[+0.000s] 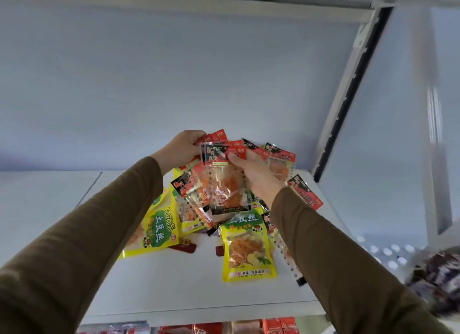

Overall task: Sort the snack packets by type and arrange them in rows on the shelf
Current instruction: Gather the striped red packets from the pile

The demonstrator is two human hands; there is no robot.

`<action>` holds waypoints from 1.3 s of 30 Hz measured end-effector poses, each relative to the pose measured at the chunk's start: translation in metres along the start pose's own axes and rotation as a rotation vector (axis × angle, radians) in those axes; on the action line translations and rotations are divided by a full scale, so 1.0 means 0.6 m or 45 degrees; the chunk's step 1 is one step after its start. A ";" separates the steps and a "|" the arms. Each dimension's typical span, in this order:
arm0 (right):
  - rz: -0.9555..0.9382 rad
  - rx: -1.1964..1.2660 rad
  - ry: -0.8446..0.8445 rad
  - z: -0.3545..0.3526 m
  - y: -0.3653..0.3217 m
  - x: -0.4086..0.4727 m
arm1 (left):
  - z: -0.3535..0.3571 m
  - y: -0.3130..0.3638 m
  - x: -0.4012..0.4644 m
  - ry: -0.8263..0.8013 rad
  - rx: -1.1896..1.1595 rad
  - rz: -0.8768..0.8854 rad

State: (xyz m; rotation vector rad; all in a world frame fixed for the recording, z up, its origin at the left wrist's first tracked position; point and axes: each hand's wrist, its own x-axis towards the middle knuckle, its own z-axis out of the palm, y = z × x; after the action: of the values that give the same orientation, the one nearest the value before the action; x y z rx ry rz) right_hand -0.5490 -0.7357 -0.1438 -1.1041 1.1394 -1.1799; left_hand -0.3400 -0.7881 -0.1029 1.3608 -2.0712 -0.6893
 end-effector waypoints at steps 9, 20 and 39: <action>-0.072 0.047 0.129 0.003 0.027 0.011 | -0.004 -0.083 -0.129 0.548 -0.584 -0.420; -0.162 0.048 0.167 0.028 0.047 0.010 | 0.122 -0.070 -0.226 0.211 -0.023 -0.545; -0.234 0.648 0.221 -0.022 -0.031 -0.016 | -0.006 -0.073 -0.198 0.508 -1.407 -0.500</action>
State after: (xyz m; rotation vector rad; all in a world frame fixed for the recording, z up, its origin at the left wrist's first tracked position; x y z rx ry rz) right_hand -0.5645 -0.7280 -0.1264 -0.7328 0.8055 -1.6251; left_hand -0.2707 -0.6936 -0.1510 1.0679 -0.8154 -1.3191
